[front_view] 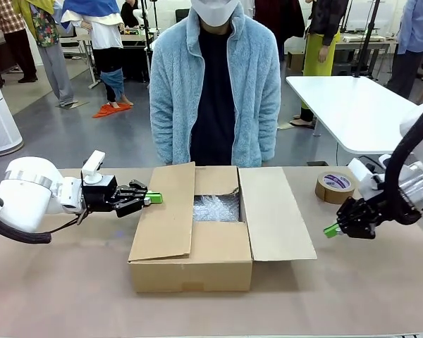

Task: Wrap the clocks to prevent damage.
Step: Push the left (or right) flap of the Package Box to close it.

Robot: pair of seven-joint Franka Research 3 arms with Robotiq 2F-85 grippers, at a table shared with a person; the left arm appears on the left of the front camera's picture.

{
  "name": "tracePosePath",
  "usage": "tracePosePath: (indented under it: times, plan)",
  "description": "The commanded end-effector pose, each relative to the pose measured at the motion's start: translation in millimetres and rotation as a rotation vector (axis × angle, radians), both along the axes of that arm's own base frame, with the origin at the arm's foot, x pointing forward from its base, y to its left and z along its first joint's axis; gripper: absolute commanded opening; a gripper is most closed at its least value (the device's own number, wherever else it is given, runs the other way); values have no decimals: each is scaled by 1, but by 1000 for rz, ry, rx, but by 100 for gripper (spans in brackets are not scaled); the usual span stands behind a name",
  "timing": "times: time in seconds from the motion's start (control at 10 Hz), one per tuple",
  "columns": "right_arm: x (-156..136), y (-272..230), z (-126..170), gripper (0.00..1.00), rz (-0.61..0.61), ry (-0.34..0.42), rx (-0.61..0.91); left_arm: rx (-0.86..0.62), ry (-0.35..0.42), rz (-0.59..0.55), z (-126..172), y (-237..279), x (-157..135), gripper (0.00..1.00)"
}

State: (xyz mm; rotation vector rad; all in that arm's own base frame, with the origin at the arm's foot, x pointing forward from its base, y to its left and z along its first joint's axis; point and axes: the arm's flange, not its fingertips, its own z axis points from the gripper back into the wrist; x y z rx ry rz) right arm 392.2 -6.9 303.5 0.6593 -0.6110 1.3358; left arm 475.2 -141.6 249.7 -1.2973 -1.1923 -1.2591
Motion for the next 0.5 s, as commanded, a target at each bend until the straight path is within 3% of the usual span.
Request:
tracePosePath:
  times: [0.0,0.2,0.4]
  plan:
    - [14,10,-16,1,-13,-25,94,4,-3,2,-1,-1,-1,0]
    - [17,24,-21,1,-6,-69,176,4,-3,2,-1,-1,-1,0]
    - [16,36,-28,1,19,-64,216,4,-3,2,-1,-1,-1,0]
